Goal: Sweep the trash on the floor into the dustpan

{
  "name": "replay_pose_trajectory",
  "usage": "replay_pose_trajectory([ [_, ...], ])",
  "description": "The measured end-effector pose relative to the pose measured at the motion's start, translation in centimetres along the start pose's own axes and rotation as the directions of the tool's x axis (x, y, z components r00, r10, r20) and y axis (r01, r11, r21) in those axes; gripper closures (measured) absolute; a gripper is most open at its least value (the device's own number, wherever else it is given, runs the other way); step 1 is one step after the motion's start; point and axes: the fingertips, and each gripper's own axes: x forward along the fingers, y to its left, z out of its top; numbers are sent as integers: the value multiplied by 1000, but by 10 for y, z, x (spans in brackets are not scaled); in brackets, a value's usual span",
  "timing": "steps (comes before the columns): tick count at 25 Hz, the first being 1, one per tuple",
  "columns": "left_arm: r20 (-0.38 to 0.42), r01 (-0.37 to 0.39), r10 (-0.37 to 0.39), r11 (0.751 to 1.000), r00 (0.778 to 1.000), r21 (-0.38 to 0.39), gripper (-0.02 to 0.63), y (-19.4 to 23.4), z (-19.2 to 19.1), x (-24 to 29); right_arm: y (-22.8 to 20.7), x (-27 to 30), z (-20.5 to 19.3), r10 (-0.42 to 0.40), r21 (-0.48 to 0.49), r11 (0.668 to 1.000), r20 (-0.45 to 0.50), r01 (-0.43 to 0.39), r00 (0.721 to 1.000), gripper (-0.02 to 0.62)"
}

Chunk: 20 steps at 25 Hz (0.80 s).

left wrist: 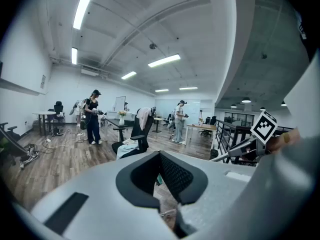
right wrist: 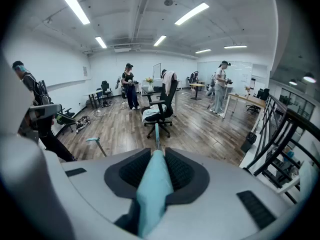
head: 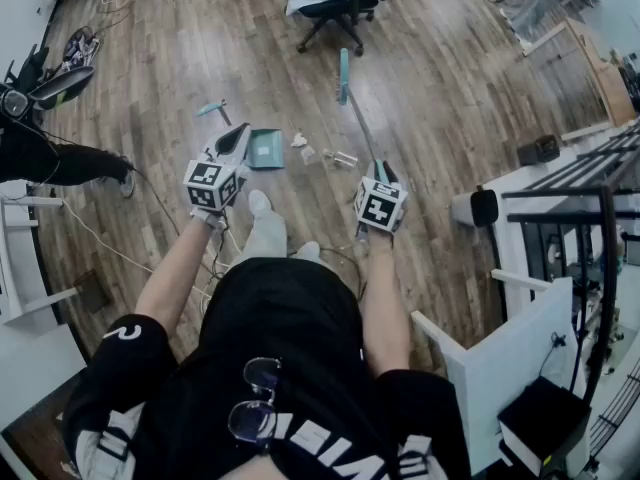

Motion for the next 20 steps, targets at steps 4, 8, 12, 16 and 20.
replay_pose_trajectory([
  [4, -6, 3, -3, 1000, 1000, 0, 607, -6, 0, -4, -4, -7, -3, -6, 1, 1000, -1, 6, 1000, 512],
  [8, -9, 4, -4, 1000, 1000, 1, 607, -6, 0, -1, -10, -8, -4, -19, 12, 1000, -4, 19, 1000, 512],
  [12, -15, 1, -1, 1000, 1000, -9, 607, -6, -6, 2, -14, -6, -13, -28, 15, 999, -20, 29, 999, 512],
  [16, -18, -7, 6, 1000, 1000, -17, 607, -2, -9, 4, -16, -4, -12, -35, 17, 999, -18, 36, 999, 512],
  [20, -25, -8, 7, 1000, 1000, -22, 608, 2, -13, 8, -18, 2, -17, -41, 23, 999, -32, 42, 999, 512],
])
